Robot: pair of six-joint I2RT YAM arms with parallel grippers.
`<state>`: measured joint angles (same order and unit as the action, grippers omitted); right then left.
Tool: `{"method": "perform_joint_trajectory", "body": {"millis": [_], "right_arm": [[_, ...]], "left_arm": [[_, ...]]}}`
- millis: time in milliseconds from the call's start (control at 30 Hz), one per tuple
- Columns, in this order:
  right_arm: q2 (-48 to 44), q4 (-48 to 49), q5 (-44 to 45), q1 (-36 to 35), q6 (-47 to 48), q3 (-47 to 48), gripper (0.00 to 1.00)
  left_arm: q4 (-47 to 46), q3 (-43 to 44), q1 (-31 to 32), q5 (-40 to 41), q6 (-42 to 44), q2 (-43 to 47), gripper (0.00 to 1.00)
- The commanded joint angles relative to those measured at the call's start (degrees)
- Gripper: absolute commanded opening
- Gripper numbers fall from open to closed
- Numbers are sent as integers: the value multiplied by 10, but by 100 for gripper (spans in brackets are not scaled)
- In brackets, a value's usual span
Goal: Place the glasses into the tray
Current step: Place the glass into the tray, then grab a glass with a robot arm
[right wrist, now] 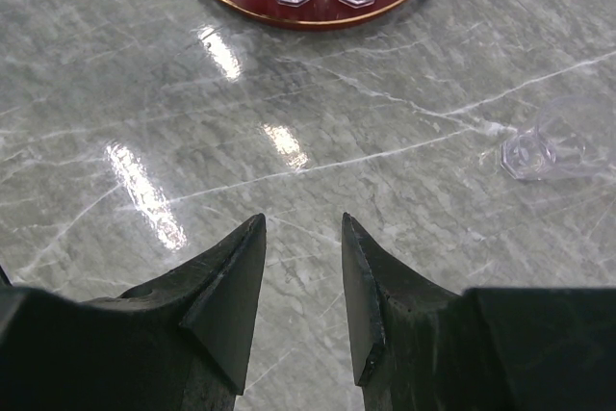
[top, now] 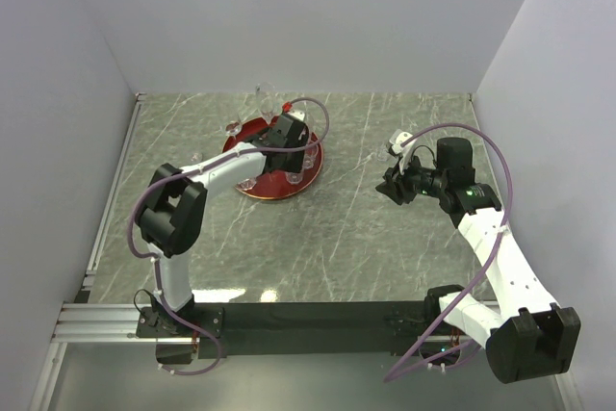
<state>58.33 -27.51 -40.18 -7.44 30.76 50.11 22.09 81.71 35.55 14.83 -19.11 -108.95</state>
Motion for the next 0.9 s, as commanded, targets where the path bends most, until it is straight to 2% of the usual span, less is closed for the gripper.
{"method": "perform_joint_trajectory", "body": {"millis": [0, 200, 533, 867], "right_arm": [[-5, 9, -5, 8, 4, -5, 45], [-2, 8, -5, 9, 5, -5, 45], [0, 10, 1, 15, 5, -6, 45], [6, 12, 13, 21, 5, -6, 45]], "left_arm": [[-3, 19, -1, -6, 0, 43, 59], [-4, -13, -1, -9, 0, 102, 68], [-13, -98, 0, -12, -2, 234, 73], [-18, -190, -2, 51, 22, 384, 83]]}}
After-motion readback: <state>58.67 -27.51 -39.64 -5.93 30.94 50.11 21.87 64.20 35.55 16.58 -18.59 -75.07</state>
